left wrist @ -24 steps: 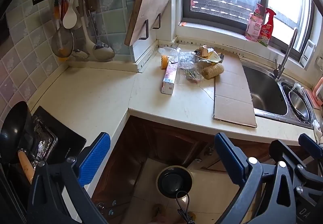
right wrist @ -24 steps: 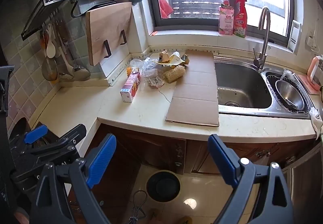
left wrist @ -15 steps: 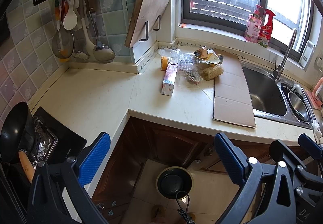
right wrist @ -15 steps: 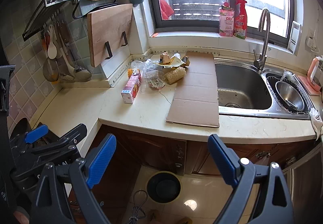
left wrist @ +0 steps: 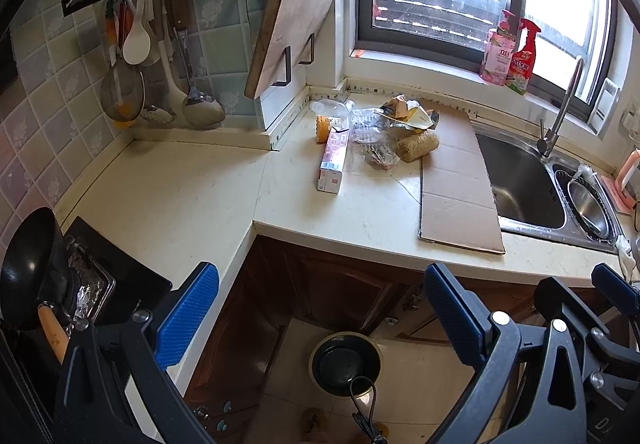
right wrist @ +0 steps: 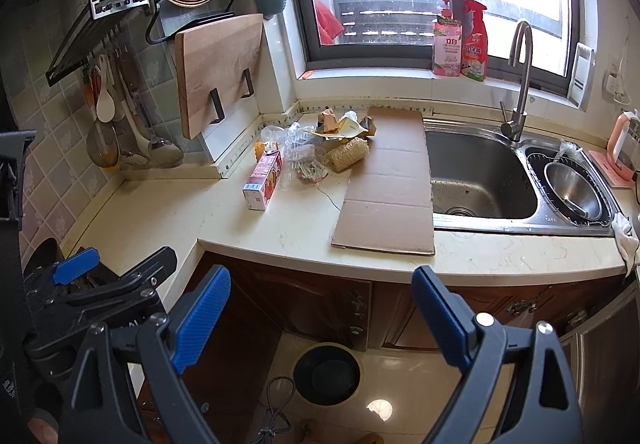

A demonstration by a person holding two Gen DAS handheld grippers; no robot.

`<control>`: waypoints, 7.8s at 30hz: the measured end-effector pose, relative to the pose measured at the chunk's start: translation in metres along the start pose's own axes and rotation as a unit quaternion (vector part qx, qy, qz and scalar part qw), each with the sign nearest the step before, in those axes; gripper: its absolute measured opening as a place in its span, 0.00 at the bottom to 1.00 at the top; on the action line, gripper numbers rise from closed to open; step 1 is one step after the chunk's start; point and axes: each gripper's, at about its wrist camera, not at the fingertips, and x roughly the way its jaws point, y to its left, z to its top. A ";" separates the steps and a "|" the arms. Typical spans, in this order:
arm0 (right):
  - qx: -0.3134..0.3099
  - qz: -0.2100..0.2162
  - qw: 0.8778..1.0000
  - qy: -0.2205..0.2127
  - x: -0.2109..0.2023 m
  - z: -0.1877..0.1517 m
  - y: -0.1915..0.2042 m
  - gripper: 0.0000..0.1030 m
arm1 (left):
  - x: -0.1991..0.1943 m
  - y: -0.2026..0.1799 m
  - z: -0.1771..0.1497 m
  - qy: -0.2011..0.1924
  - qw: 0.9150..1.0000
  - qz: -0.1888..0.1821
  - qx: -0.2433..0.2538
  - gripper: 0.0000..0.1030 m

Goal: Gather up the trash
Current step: 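Move both tools toward the trash pile on the counter, then grasp the pink juice carton with left tool while right tool grasps clear plastic box, then carry carton and plastic box down over the floor bin and release both, then raise both tools back toward the counter trash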

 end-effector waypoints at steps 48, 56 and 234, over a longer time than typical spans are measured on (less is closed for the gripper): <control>0.022 -0.056 0.998 -0.023 0.025 0.022 0.029 0.90 | 0.051 0.025 0.049 -0.030 0.993 -0.114 0.011 0.99; -0.002 -0.011 1.000 0.011 0.086 0.058 0.013 0.90 | 0.107 0.015 0.076 0.009 0.995 -0.094 -0.025 0.99; 0.249 0.129 0.855 0.437 0.393 -0.267 -0.069 0.58 | 0.378 -0.007 -0.239 0.379 0.922 -0.036 0.064 0.82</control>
